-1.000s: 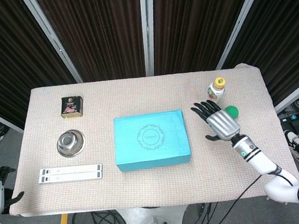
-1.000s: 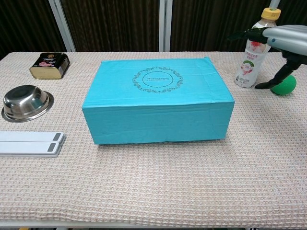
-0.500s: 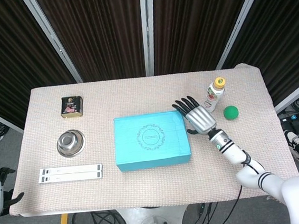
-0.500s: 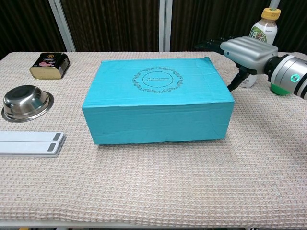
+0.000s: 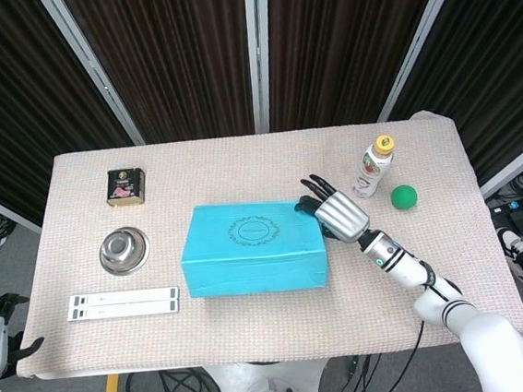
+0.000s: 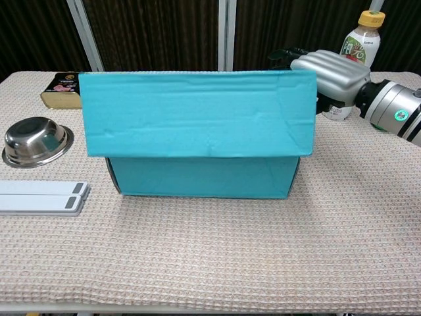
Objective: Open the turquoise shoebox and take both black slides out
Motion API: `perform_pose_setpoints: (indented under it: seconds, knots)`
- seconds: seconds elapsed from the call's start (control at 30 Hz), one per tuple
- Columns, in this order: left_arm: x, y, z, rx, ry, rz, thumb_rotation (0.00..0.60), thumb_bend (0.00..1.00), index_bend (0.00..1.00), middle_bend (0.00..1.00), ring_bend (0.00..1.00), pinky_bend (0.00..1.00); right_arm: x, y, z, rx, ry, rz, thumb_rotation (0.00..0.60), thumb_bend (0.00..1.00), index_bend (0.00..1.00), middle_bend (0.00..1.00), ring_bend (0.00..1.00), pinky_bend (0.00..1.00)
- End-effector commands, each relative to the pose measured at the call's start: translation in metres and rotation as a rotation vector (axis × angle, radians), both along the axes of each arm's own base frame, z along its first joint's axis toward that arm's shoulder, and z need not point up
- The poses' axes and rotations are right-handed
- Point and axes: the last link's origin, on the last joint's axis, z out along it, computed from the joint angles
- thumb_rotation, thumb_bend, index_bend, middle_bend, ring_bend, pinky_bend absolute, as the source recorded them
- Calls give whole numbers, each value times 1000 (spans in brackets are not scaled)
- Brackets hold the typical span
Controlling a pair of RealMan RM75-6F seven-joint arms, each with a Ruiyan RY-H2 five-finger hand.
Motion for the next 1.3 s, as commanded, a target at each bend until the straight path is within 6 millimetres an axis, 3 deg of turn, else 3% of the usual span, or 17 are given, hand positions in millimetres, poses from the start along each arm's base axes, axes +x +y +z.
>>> perform_pose_setpoints:
  seconds: [0.03, 0.33, 0.8, 0.87, 0.93, 1.0, 1.07, 1.17, 1.3]
  knots:
    - [0, 0, 1, 1, 1, 1, 600, 16, 310, 245, 106, 134, 0, -4, -2, 102, -169, -131, 600, 621, 453, 397, 34, 0]
    - [1, 0, 2, 2, -1, 2, 600, 16, 310, 245, 106, 134, 23, -24, 12, 336, -543, -437, 600, 626, 454, 415, 34, 0]
    - [-1, -5, 6, 8, -16, -4, 600, 16, 310, 245, 106, 134, 73, -44, 30, 564, -846, -802, 600, 616, 415, 395, 2, 0]
    - [-1, -6, 6, 9, -21, -1, 600, 16, 310, 245, 106, 134, 77, -46, 28, 577, -856, -835, 600, 575, 379, 364, 1, 0]
    - [-2, -8, 6, 9, -22, 1, 600, 16, 310, 245, 106, 134, 81, -47, 27, 599, -881, -868, 600, 499, 278, 288, 0, 0]
    - [-2, -9, 7, 10, -24, 1, 600, 16, 310, 245, 106, 134, 85, -50, 27, 596, -905, -883, 600, 386, 105, 151, 0, 0]
    - [-2, -9, 7, 12, -26, 2, 600, 15, 310, 245, 107, 134, 88, -55, 26, 562, -933, -880, 600, 278, 13, 47, 0, 0]
    - [-3, -10, 8, 13, -26, 2, 600, 16, 310, 245, 107, 134, 93, -61, 28, 488, -976, -865, 600, 208, 0, 0, 0, 0]
    - [-3, -11, 8, 12, -27, 4, 600, 16, 310, 245, 106, 134, 99, -66, 36, 342, -1014, -810, 600, 196, 0, 0, 0, 0]
